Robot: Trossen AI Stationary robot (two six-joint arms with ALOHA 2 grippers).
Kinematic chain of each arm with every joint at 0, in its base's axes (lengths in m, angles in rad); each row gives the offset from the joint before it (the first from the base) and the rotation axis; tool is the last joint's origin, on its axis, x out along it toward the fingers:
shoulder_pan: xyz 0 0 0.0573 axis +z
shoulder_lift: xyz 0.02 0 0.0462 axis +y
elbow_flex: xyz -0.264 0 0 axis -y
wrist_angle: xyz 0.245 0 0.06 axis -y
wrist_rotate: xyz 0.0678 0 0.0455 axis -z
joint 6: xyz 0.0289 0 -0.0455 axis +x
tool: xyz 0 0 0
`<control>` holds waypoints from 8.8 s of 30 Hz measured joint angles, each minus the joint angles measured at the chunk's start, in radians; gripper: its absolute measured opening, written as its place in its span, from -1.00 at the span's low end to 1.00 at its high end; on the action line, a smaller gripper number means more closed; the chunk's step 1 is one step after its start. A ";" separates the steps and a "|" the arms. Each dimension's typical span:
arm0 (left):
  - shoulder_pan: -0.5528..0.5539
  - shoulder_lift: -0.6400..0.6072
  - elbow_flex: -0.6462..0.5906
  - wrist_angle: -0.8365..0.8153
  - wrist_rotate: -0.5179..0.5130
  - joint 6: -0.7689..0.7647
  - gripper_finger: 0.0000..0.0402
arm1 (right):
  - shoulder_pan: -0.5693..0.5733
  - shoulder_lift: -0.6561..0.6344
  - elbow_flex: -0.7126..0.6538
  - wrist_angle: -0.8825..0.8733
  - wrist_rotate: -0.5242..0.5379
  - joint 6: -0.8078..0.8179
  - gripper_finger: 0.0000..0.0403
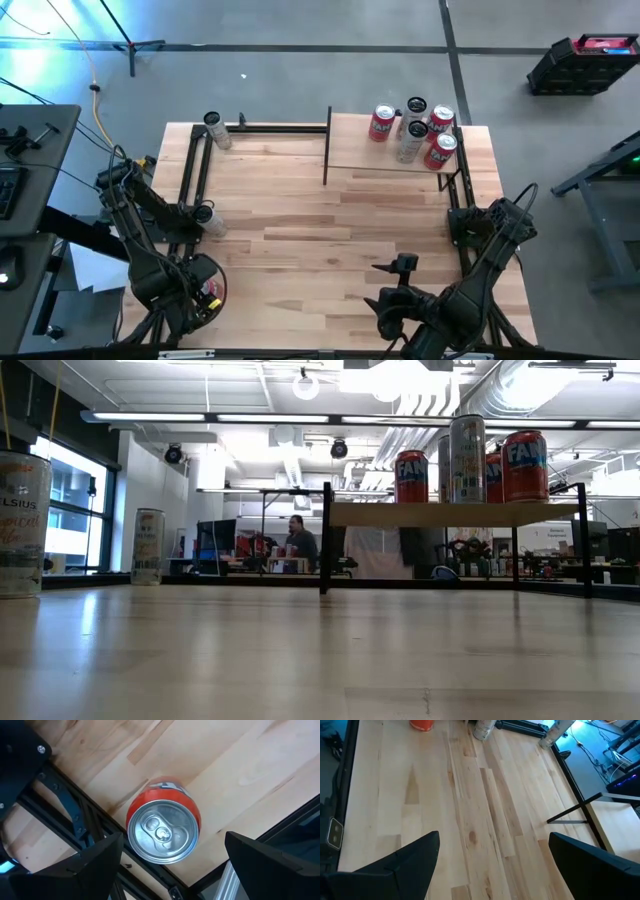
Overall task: Place canned beverage on shelf
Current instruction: Put the orange soda can on the shelf aligned with the other orange soda can
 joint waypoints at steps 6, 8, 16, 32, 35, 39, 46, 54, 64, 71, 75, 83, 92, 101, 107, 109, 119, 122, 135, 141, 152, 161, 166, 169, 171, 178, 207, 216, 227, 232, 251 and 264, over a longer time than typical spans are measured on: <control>0.000 0.000 0.000 -0.001 -0.003 -0.021 0.69 | 0.000 0.000 0.000 0.007 -0.012 0.000 0.80; 0.000 0.000 0.000 -0.002 -0.008 -0.023 0.69 | 0.000 0.000 0.000 0.007 -0.012 0.000 0.80; 0.000 0.000 -0.059 0.027 0.040 -0.027 0.69 | 0.000 0.000 0.000 0.008 -0.022 0.000 0.80; 0.000 0.000 -0.060 0.081 0.001 -0.037 0.69 | 0.000 0.000 0.000 0.009 -0.033 0.000 0.80; -0.003 -0.001 -0.069 0.088 0.005 -0.062 0.69 | 0.000 0.000 0.000 0.010 -0.033 0.000 0.80; -0.006 0.000 -0.117 0.127 0.045 -0.086 0.69 | 0.000 0.000 0.000 0.015 -0.033 0.000 0.80; -0.005 0.000 -0.144 0.191 0.058 -0.126 0.69 | 0.000 0.000 0.000 0.015 -0.037 0.000 0.80; 0.008 0.000 -0.144 0.211 0.065 -0.312 0.69 | 0.000 0.000 0.000 0.015 -0.037 0.000 0.80; 0.010 0.000 -0.144 0.208 0.086 -0.439 0.69 | 0.000 0.000 0.000 0.015 -0.037 0.000 0.80; 0.030 0.000 -0.144 0.167 0.063 -0.413 0.69 | 0.000 0.000 0.000 0.015 -0.037 0.000 0.80; 0.047 0.000 -0.144 0.181 0.076 -0.403 0.69 | 0.000 0.000 0.000 0.015 -0.038 0.000 0.80; 0.063 0.000 -0.144 0.205 0.121 -0.394 0.69 | 0.000 0.000 0.000 0.015 -0.051 -0.004 0.80; 0.063 0.000 -0.144 0.210 0.123 -0.377 0.56 | 0.000 0.000 0.000 0.015 -0.059 -0.006 0.80; 0.083 -0.002 -0.141 0.207 0.098 -0.240 0.36 | 0.000 -0.002 0.000 0.014 -0.082 -0.059 0.80; 0.182 0.002 -0.094 0.203 0.024 -0.020 0.36 | 0.000 -0.003 0.000 0.005 -0.095 -0.079 0.80; 0.233 0.002 -0.074 0.204 0.001 0.076 0.36 | 0.000 -0.003 0.000 0.004 -0.106 -0.078 0.80; 0.553 0.002 0.004 0.258 -0.011 0.557 0.36 | 0.000 -0.003 0.000 -0.061 -0.115 -0.016 0.80; 0.626 0.002 0.047 0.260 0.002 0.653 0.36 | 0.000 -0.003 0.000 -0.078 -0.117 0.020 0.80; 0.761 0.327 0.396 0.143 0.060 1.014 0.35 | 0.000 -0.002 0.000 -0.080 -0.122 0.045 0.80; 0.777 0.447 0.447 0.140 0.053 1.123 0.36 | 0.024 -0.002 0.000 -0.079 -0.136 0.057 0.80; 0.758 0.448 0.448 0.180 -0.004 1.227 0.37 | 0.052 -0.002 0.000 -0.079 -0.113 0.089 0.80; 0.721 0.485 0.447 0.190 0.012 1.306 0.37 | 0.051 -0.002 0.000 -0.079 -0.112 0.087 0.80; 0.719 0.491 0.449 0.190 0.015 1.314 0.44 | 0.051 -0.002 0.000 -0.077 -0.111 0.079 0.80; 0.720 0.491 0.449 0.190 0.025 1.317 0.53 | 0.051 -0.002 0.000 -0.076 -0.111 0.079 0.80; 0.724 0.492 0.449 0.188 0.052 1.326 0.59 | 0.051 -0.002 0.000 -0.076 -0.111 0.079 0.80; 0.722 0.494 0.448 0.193 0.065 1.331 0.65 | 0.049 -0.002 0.000 -0.076 -0.111 0.079 0.80; 0.329 0.031 0.102 0.093 -0.416 0.807 0.66 | -0.286 0.102 0.000 0.547 -0.419 -0.686 0.98; 0.275 -0.124 -0.165 0.315 -0.546 0.831 0.66 | -0.486 0.146 0.000 0.636 -0.737 -0.833 0.99; 0.280 -0.204 -0.370 0.493 -0.853 0.824 0.66 | -0.580 0.212 0.000 0.578 -0.843 -0.870 0.99; 0.310 -0.205 -0.373 0.489 -0.856 0.847 0.66 | -0.583 0.217 0.000 0.568 -0.845 -0.861 0.99; 0.294 -0.047 -0.373 0.609 -0.930 0.818 0.66 | -0.592 0.269 0.000 0.539 -0.879 -0.846 0.99; 0.297 -0.013 -0.373 0.600 -1.031 0.808 0.66 | -0.607 0.298 -0.001 0.532 -0.937 -0.948 0.95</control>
